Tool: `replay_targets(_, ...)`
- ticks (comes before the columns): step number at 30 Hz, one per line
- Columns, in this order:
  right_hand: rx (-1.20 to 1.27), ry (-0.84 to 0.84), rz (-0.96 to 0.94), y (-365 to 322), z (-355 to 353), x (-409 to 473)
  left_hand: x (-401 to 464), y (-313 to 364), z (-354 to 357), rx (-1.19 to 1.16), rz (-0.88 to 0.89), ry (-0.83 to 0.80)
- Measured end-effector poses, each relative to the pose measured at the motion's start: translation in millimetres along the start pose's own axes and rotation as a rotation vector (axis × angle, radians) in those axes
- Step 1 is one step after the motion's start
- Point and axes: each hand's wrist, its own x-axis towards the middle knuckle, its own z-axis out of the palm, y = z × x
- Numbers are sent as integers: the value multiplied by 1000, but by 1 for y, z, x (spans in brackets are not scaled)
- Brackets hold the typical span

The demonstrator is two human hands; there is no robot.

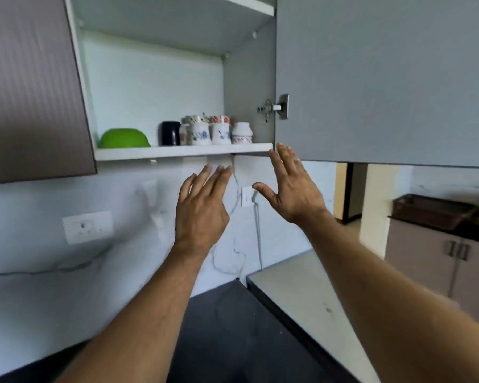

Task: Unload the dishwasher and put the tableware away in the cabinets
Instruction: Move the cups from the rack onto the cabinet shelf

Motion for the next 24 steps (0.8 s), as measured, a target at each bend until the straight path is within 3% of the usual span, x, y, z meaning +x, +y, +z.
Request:
replay_targets(5, -74, -112, 74, 42, 15, -83, -75, 51, 31, -155, -105, -131)
replay_targets(15, -154, -483, 324, 146, 8, -260, -173, 183, 71, -370, -4, -311)
replay_targets(24, -83, -569, 579, 257, -41, -374, -214, 337, 90, -547, 66, -476)
